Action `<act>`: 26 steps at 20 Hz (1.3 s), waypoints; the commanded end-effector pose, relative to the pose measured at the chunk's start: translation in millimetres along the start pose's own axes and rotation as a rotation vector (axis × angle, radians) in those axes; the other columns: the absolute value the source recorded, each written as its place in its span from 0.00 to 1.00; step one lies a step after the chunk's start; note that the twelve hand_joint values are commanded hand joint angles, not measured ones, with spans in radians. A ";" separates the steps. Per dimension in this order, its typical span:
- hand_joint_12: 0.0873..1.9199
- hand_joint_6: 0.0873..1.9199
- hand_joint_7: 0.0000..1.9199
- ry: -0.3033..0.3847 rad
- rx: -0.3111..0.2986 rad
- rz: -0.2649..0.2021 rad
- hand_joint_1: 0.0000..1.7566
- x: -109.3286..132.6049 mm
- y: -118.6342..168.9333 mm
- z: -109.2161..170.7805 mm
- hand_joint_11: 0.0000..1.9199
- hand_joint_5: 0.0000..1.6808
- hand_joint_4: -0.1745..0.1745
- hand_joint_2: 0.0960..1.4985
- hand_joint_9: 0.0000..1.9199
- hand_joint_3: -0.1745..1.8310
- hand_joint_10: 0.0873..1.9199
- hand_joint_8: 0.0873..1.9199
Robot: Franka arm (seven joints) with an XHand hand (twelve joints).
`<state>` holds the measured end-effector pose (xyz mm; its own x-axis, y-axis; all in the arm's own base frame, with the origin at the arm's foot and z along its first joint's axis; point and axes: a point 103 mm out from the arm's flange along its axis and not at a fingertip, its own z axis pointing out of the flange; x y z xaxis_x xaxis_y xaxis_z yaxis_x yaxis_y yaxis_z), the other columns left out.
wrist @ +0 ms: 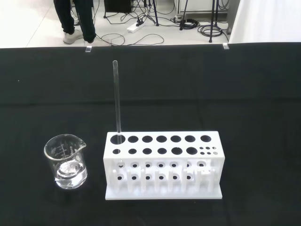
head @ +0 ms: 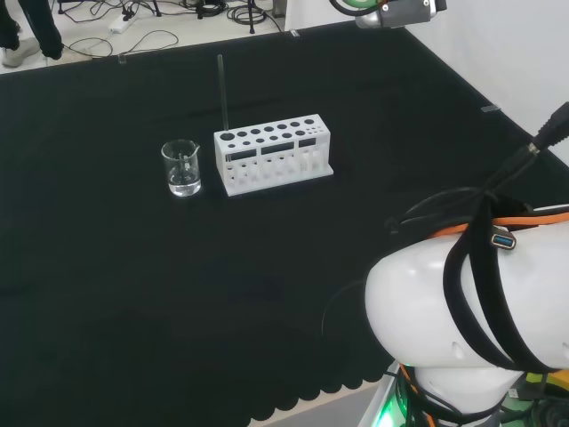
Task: Take the glass rod from the white test tube rack.
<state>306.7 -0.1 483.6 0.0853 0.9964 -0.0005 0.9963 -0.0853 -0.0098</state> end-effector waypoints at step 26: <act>0.60 0.00 0.00 0.021 0.038 -0.026 0.29 -10.0 16.9 1.2 0.00 0.01 0.10 0.59 0.02 0.28 0.42 0.26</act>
<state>311.9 -9.7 480.0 0.0771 0.9967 0.0252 0.9965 -0.0762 -0.0354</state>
